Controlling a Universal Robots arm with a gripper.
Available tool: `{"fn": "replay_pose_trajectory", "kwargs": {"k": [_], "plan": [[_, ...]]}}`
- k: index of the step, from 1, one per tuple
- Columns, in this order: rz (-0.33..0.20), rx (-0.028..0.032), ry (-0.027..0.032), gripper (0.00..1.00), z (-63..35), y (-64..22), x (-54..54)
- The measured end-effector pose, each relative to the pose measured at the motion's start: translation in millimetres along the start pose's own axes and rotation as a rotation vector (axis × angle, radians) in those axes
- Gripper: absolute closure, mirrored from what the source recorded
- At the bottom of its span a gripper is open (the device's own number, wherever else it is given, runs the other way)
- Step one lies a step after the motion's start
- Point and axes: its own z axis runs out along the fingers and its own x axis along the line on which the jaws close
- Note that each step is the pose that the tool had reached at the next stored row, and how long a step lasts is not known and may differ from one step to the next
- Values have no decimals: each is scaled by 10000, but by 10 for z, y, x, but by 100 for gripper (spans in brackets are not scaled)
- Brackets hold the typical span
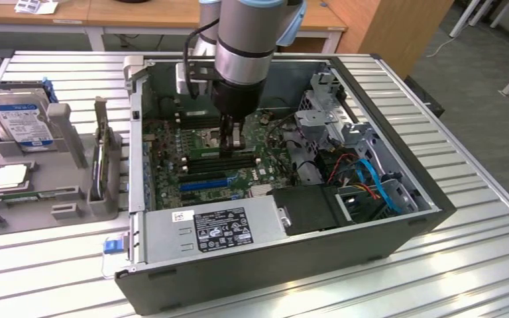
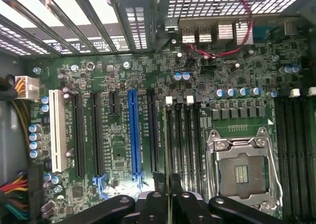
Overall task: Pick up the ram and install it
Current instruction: 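Insert the ram into the slot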
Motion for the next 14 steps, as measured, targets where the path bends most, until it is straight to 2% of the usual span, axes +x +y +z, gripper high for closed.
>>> {"fn": "replay_pose_trajectory", "kwargs": {"k": [9, 14], "plan": [[0, 1, 0, 86, 163, -4, 9], [4, -1, 8, 86, 173, -2, -17]]}}
